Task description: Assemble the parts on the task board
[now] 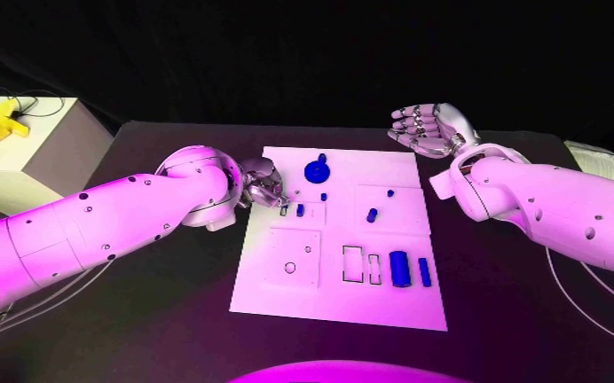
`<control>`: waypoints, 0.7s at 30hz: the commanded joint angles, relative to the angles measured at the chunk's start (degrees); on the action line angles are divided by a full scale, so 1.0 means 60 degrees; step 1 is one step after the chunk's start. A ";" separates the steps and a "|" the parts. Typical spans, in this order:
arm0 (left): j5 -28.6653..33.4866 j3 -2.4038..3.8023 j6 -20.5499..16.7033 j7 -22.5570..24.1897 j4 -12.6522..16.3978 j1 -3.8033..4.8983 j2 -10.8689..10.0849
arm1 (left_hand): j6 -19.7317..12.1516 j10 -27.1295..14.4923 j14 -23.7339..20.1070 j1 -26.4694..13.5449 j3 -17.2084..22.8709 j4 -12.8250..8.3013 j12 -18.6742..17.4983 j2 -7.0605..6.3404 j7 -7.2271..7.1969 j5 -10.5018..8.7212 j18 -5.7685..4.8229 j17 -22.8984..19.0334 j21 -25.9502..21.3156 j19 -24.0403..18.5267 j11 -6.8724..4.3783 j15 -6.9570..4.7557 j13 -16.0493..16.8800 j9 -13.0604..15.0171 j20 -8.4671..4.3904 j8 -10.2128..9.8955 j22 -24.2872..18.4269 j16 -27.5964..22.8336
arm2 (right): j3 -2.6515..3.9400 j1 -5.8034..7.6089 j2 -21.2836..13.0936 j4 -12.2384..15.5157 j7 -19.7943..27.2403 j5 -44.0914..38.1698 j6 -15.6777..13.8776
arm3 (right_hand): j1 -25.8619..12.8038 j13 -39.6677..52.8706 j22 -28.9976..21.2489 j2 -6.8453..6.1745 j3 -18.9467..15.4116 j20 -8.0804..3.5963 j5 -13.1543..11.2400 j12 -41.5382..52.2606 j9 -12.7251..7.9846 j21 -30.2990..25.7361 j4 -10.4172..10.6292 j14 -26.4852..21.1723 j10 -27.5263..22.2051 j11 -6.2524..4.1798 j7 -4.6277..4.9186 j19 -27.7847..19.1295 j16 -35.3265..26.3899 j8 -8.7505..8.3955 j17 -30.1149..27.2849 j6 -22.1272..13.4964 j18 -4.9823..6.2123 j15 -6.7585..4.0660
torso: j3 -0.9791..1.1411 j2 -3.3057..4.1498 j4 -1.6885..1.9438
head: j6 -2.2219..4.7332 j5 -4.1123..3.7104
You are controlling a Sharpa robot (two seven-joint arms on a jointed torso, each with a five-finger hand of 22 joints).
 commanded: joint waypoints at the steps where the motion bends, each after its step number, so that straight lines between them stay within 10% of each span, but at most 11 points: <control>1: -0.0286 -0.0015 0.0162 0.0006 -0.0014 -0.0004 0.0028 | 0.0182 0.0047 0.0771 0.0012 0.1476 -0.1503 0.0031 0.0120 -0.0119 0.0065 -0.0047 0.1877 0.0057 0.0075 0.0009 -0.0090 -0.0007 0.0258 0.0011 0.0017 0.0008 0.0036 | 0.0004 0.0009 -0.0005 -0.0002 0.0176 0.0064 0.0119 | -0.0107 -0.0012 -0.0015 0.0023 0.0010 -0.0011 0.0032 -0.0065 -0.0016 -0.0036 -0.0057 0.0017 0.0065 -0.0001 0.0713 -0.0053 -0.0049 -0.0035 -0.0014 0.0056 0.0039 0.0038 | 0.0004 -0.0001 -0.0002 | 0.0018 0.0013; 21: -0.0365 -0.0066 0.0417 0.0013 -0.0057 -0.0005 0.0064 | 0.0184 0.0048 0.0775 0.0013 0.1480 -0.1517 0.0030 0.0119 -0.0119 0.0077 -0.0049 0.1886 0.0063 0.0082 0.0008 -0.0092 -0.0006 0.0260 0.0009 0.0017 0.0022 0.0042 | 0.0004 0.0018 -0.0044 -0.0002 0.0129 0.0089 0.0151 | -0.0152 -0.0013 -0.0059 0.0049 -0.0010 -0.0005 0.0054 -0.0110 -0.0024 -0.0026 -0.0040 0.0028 0.0096 0.0007 0.0727 -0.0061 -0.0060 -0.0048 -0.0057 0.0072 0.0043 0.0042 | -0.0005 -0.0002 0.0005 | -0.0050 0.0015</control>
